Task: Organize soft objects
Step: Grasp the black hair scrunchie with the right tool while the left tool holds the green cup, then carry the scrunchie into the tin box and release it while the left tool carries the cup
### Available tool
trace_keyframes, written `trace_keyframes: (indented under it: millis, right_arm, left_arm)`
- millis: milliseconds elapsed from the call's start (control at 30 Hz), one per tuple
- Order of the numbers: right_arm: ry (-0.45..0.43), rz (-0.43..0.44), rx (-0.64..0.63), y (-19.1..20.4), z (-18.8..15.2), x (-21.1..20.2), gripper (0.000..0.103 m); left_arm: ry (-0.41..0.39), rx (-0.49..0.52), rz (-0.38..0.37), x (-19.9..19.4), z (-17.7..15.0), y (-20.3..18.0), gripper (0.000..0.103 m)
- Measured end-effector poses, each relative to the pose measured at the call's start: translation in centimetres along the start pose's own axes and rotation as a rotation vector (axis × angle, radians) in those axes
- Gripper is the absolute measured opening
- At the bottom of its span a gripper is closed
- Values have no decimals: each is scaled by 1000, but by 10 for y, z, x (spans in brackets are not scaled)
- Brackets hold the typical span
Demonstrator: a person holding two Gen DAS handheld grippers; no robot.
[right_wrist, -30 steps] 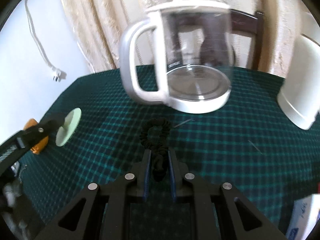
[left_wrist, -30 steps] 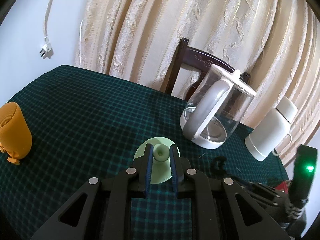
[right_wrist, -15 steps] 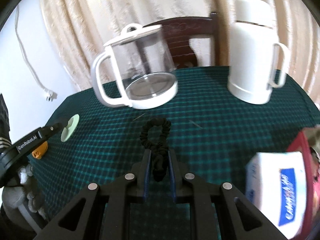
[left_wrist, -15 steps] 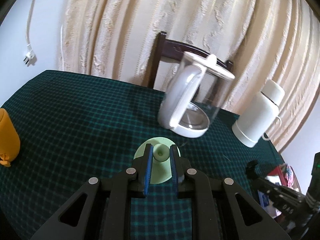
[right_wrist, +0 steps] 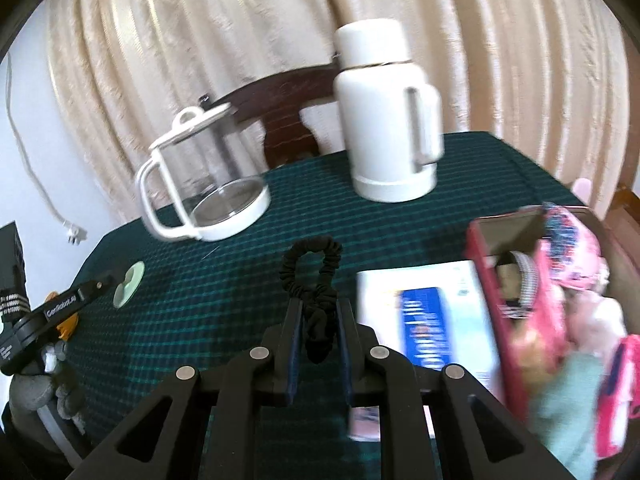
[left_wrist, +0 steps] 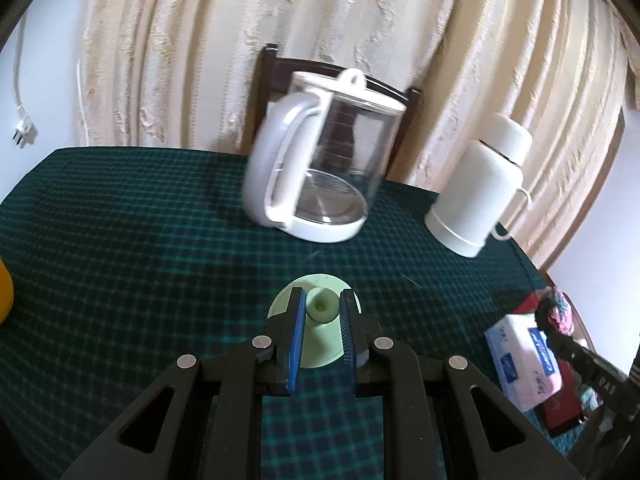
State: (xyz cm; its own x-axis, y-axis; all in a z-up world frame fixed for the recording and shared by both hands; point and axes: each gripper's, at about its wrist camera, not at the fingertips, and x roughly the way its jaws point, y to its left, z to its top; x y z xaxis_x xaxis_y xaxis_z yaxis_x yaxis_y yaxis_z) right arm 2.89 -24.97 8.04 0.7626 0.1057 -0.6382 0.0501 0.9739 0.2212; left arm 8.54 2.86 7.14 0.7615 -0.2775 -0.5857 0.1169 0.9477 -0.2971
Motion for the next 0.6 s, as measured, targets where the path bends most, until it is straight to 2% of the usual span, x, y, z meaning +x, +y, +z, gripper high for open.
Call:
trace_keyframes:
  millis: [267,600]
  right_arm:
    - [-53,-58,74,-49,-3,-29,17]
    - [-91,-108,151,-103,-16,-61,17]
  left_arm:
    - [6,62,-49,-7,-6,-44,17]
    - [33,135,-145,-10,-14,-108,17]
